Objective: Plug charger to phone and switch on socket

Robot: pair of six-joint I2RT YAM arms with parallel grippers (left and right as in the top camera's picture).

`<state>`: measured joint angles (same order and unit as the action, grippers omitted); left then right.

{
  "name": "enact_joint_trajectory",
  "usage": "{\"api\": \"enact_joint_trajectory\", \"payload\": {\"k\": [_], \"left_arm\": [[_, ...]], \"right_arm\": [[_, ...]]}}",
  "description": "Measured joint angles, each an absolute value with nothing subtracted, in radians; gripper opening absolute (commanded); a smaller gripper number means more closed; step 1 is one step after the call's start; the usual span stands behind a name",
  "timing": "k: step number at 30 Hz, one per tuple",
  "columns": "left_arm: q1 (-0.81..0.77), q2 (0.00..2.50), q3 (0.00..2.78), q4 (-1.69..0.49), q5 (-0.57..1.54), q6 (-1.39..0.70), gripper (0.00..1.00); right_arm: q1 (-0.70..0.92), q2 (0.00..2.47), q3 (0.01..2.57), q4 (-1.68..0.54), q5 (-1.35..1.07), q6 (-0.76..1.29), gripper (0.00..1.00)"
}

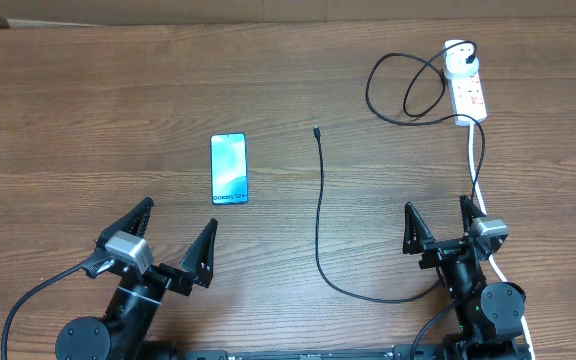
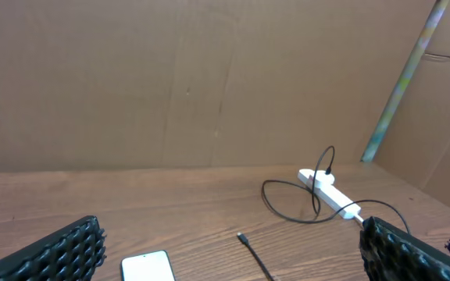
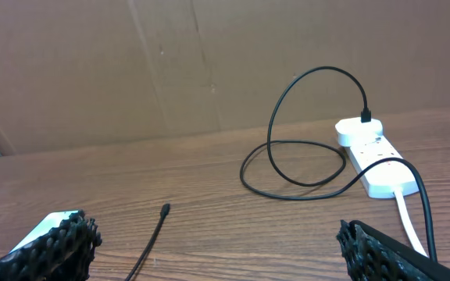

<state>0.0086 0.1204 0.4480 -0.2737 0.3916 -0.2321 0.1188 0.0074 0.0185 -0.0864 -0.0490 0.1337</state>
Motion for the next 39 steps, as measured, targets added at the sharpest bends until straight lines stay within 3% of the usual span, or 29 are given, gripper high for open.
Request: {"api": "enact_joint_trajectory", "payload": {"k": [25,39], "left_arm": [[0.009,0.121,0.448,-0.587,0.362,-0.222,1.00],[0.009,0.121,0.445,-0.622,0.339,-0.073,1.00]], "right_arm": [[0.118,0.007,0.019,-0.086,-0.049,0.133,1.00],[0.118,0.007,0.019,-0.086,-0.049,0.134,1.00]]}}
